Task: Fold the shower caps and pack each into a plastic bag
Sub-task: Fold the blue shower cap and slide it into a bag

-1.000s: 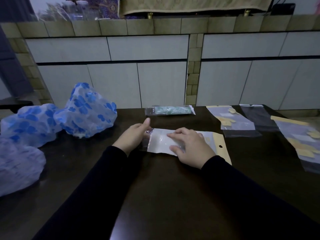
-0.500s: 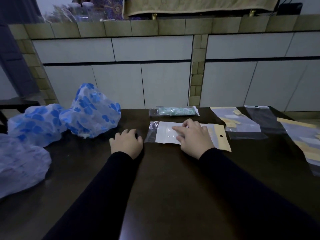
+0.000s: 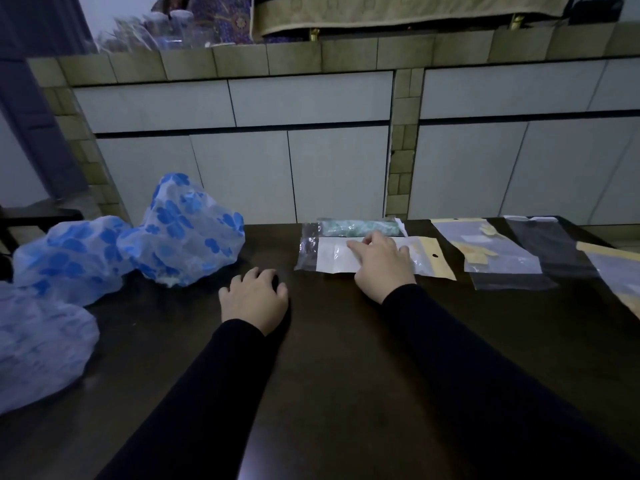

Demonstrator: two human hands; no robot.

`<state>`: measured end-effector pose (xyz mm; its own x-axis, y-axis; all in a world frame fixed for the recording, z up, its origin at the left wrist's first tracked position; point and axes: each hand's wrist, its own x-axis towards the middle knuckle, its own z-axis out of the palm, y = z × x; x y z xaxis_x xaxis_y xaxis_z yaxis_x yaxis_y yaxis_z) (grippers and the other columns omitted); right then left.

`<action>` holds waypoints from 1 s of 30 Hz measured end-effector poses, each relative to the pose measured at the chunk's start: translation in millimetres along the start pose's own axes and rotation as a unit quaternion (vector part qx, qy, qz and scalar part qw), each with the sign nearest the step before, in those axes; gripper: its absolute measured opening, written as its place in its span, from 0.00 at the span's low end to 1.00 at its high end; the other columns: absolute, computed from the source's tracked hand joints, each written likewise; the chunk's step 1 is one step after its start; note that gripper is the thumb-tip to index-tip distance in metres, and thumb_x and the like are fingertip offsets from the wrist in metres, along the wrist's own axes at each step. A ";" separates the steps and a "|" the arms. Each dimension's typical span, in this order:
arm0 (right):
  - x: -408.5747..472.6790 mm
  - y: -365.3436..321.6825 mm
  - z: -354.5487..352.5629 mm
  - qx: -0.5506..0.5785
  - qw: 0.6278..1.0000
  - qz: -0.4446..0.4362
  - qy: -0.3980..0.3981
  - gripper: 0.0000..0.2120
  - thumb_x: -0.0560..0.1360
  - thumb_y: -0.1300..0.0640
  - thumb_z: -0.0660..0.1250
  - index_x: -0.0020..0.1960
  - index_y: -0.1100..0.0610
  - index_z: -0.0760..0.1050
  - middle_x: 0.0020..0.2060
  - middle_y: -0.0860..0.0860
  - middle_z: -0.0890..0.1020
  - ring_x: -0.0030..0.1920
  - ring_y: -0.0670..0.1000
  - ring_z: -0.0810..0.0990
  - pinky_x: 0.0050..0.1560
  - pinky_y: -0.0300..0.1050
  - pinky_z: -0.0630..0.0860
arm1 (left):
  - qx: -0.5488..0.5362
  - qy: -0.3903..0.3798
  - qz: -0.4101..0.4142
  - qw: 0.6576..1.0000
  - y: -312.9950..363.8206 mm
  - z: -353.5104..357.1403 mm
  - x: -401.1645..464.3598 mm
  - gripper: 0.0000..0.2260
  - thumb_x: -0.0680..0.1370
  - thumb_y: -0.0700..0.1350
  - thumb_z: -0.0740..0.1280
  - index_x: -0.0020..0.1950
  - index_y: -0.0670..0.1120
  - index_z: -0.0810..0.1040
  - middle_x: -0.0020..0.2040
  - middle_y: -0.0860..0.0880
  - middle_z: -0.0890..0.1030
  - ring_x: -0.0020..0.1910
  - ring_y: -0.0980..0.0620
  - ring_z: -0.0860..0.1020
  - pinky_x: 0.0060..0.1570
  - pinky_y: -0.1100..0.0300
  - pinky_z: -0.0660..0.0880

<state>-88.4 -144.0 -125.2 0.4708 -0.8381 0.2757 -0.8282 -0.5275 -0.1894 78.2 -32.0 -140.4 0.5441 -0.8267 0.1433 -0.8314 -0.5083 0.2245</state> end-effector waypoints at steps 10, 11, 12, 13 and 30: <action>-10.6 -76.8 10.7 0.103 0.972 -0.185 0.102 0.18 0.78 0.50 0.61 0.67 0.48 0.72 0.57 0.48 0.73 0.60 0.50 0.70 0.61 0.49 0.64 | -0.154 0.288 0.037 0.944 -37.1 -35.9 -13.6 0.09 0.75 0.48 0.68 0.54 0.48 0.80 0.50 0.49 0.79 0.49 0.50 0.76 0.43 0.59 0.68; -9.0 -85.8 14.1 0.111 0.970 -0.194 0.091 0.19 0.78 0.49 0.61 0.68 0.48 0.71 0.57 0.48 0.73 0.59 0.50 0.70 0.62 0.49 0.64 | -0.116 0.326 0.050 0.937 -45.9 -39.2 -12.0 0.11 0.74 0.48 0.69 0.55 0.48 0.80 0.51 0.47 0.78 0.51 0.46 0.75 0.43 0.56 0.69; -6.9 -95.6 18.0 0.121 0.969 -0.199 0.081 0.20 0.77 0.47 0.62 0.68 0.48 0.71 0.58 0.48 0.73 0.60 0.50 0.70 0.62 0.49 0.64 | -0.080 0.355 0.055 0.930 -54.5 -41.5 -10.1 0.15 0.72 0.49 0.71 0.57 0.48 0.79 0.54 0.45 0.77 0.54 0.43 0.73 0.44 0.52 0.70; -4.2 -106.1 21.9 0.134 0.968 -0.200 0.071 0.21 0.77 0.46 0.63 0.69 0.48 0.70 0.58 0.49 0.72 0.60 0.50 0.69 0.63 0.49 0.64 | -0.056 0.370 0.047 0.926 -62.9 -42.9 -8.2 0.19 0.70 0.51 0.72 0.59 0.48 0.78 0.58 0.43 0.74 0.58 0.40 0.71 0.48 0.48 0.70; 19.3 -161.2 51.7 0.247 0.943 -0.172 0.140 0.13 0.77 0.49 0.61 0.55 0.54 0.78 0.55 0.50 0.73 0.59 0.51 0.70 0.55 0.46 0.63 | -0.141 0.358 -0.036 0.922 -97.8 -44.7 8.2 0.27 0.71 0.39 0.68 0.70 0.50 0.70 0.59 0.46 0.76 0.64 0.42 0.68 0.58 0.45 0.63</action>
<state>69.9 -82.3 -138.0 0.5294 -0.5733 0.6253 -0.3661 -0.8193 -0.4412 169.0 21.8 -118.2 0.6160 -0.3712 0.6948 -0.7826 -0.3894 0.4858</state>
